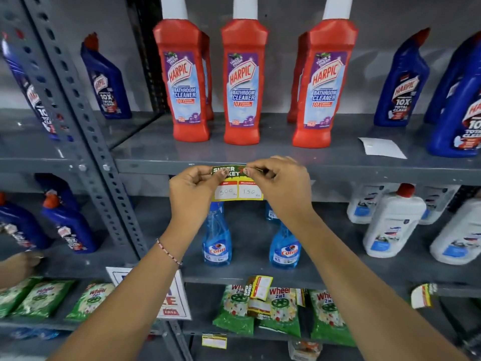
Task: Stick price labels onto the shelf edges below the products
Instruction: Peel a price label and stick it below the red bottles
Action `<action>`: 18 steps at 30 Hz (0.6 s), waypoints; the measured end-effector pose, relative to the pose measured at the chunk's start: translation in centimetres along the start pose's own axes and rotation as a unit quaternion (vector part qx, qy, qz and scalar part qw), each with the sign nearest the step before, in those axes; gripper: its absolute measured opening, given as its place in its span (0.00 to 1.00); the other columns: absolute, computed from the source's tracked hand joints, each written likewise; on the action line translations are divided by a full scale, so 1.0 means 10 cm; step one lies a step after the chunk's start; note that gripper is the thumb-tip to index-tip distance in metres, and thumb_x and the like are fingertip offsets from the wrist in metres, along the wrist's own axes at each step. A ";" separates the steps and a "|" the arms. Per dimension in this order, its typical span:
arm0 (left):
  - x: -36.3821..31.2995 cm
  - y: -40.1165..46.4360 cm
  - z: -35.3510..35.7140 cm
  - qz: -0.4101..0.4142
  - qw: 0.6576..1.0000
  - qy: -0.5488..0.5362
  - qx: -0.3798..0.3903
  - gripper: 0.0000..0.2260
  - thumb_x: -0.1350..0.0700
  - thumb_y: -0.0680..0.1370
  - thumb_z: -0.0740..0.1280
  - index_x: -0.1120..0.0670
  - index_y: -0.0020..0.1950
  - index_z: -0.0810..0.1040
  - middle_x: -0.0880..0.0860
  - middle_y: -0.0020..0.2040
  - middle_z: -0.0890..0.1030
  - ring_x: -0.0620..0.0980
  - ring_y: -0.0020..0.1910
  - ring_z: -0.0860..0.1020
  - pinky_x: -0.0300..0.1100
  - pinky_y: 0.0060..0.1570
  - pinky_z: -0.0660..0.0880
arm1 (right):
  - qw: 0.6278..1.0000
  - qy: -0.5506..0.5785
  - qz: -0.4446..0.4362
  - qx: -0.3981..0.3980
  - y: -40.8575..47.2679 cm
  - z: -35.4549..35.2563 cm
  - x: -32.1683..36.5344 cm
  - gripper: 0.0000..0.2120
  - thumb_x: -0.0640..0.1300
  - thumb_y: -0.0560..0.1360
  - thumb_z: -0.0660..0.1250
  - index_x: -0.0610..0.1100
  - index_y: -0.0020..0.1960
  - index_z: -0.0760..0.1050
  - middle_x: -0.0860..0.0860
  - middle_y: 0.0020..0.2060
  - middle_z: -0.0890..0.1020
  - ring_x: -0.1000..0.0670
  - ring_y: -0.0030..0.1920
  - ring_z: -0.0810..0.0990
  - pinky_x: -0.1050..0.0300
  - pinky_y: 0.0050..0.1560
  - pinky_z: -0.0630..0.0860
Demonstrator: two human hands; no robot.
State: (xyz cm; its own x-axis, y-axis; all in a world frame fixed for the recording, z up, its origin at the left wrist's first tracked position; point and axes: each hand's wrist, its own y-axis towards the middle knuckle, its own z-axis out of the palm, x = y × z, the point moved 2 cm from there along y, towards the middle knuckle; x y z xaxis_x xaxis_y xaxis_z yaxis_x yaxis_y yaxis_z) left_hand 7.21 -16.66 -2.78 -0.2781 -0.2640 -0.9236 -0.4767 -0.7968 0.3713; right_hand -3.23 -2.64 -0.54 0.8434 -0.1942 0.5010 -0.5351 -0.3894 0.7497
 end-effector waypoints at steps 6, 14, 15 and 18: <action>0.05 0.06 0.01 0.006 0.999 0.032 -0.012 0.06 0.58 0.70 0.77 0.59 0.40 0.82 0.61 0.39 0.85 0.53 0.36 0.84 0.43 0.39 0.80 | 1.000 -0.013 0.015 -0.017 -0.02 0.01 0.07 0.03 0.47 0.71 0.74 0.50 0.43 0.85 0.53 0.37 0.85 0.50 0.39 0.79 0.47 0.39 0.79; -0.06 0.11 -0.20 0.079 0.980 0.147 -0.108 0.19 0.46 0.65 0.80 0.51 0.35 0.70 0.50 0.29 0.75 0.49 0.28 0.75 0.39 0.31 0.73 | 0.994 0.021 0.090 -0.064 -0.04 -0.10 0.09 0.08 0.45 0.68 0.77 0.50 0.44 0.80 0.55 0.43 0.78 0.57 0.39 0.75 0.49 0.41 0.79; -0.09 0.10 -0.21 0.090 0.976 0.166 -0.112 0.20 0.47 0.65 0.80 0.52 0.36 0.70 0.48 0.30 0.73 0.46 0.28 0.72 0.33 0.30 0.71 | 0.993 0.021 0.094 -0.068 -0.04 -0.13 0.08 0.09 0.44 0.68 0.77 0.51 0.45 0.79 0.56 0.44 0.78 0.58 0.41 0.76 0.50 0.42 0.79; -0.17 0.06 -0.18 0.119 0.973 0.167 -0.104 0.14 0.55 0.68 0.78 0.55 0.39 0.73 0.48 0.34 0.75 0.43 0.30 0.71 0.31 0.33 0.71 | 0.991 0.021 0.109 -0.073 -0.07 -0.25 0.01 0.09 0.40 0.70 0.74 0.51 0.46 0.79 0.58 0.44 0.78 0.59 0.43 0.77 0.55 0.43 0.79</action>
State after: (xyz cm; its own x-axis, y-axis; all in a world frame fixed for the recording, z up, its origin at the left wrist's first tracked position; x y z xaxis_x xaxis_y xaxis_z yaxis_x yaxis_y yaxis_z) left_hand 8.93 -17.69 -1.19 -0.0577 -0.5883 -0.8066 -0.2440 -0.7751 0.5828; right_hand -2.89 -0.14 0.10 0.7065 -0.2209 0.6724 -0.7077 -0.2076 0.6753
